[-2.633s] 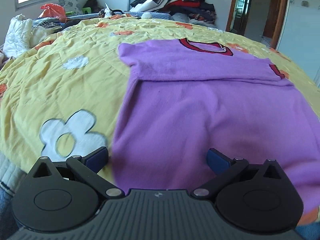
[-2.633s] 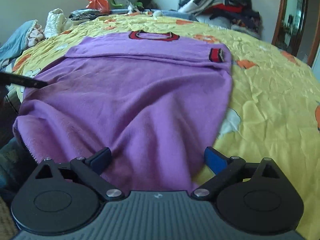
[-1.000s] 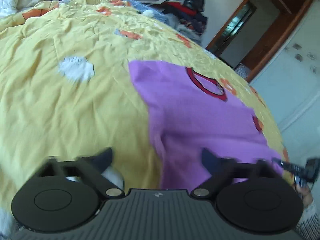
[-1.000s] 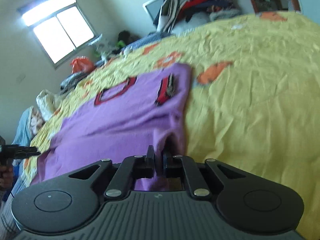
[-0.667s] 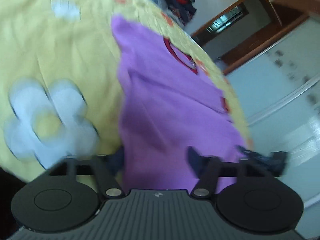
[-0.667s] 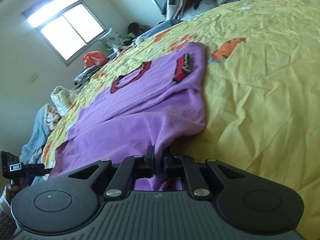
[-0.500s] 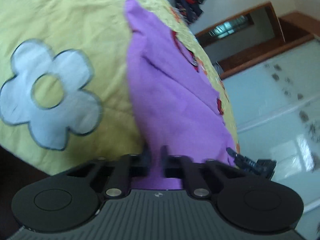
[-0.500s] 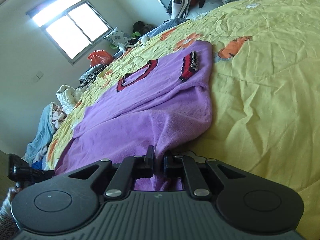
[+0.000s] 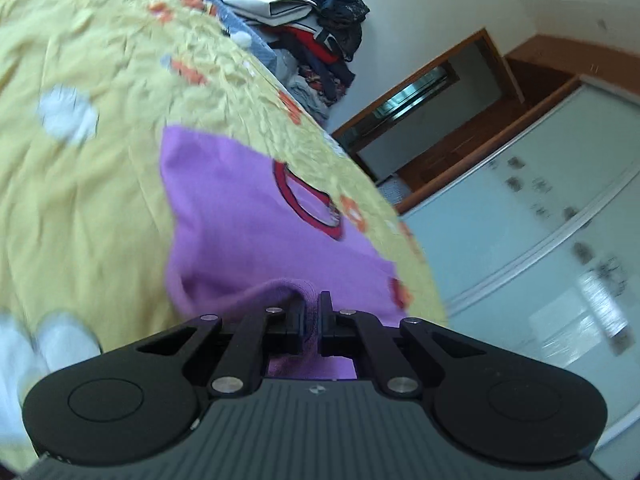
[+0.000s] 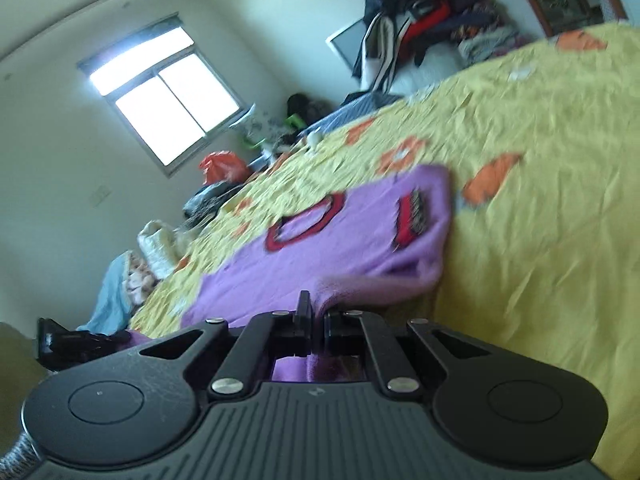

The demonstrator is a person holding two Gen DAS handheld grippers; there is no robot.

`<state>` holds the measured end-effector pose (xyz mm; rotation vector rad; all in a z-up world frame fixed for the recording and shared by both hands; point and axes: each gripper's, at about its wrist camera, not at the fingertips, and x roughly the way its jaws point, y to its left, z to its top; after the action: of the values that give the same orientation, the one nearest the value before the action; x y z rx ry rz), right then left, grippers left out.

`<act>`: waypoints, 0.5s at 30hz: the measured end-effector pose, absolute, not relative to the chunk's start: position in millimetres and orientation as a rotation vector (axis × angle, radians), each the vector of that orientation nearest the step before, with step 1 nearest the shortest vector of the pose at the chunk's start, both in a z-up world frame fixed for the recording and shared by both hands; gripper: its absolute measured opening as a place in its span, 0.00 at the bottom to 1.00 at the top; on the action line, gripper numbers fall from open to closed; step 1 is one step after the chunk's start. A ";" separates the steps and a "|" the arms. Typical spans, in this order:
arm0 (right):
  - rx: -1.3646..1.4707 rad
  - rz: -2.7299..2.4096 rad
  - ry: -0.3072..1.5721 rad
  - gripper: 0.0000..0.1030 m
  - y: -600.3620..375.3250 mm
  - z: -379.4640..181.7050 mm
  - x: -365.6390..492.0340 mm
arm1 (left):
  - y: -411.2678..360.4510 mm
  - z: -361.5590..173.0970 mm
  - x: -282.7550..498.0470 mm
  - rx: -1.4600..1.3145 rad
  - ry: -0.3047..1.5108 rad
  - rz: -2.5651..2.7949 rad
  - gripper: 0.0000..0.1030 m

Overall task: Fold small clothes
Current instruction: 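Lift the held hem with both tools and carry it toward the collar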

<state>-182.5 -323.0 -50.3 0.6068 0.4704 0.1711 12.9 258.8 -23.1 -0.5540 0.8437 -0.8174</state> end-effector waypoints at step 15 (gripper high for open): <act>0.567 0.085 0.625 0.77 -303.6 -81.7 -240.1 | 319.6 -91.4 -49.0 -0.639 0.929 -0.845 0.77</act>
<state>-240.1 -303.6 -81.7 0.5674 0.6249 0.0847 -49.0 319.6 -91.4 -0.6389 0.9291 -0.8452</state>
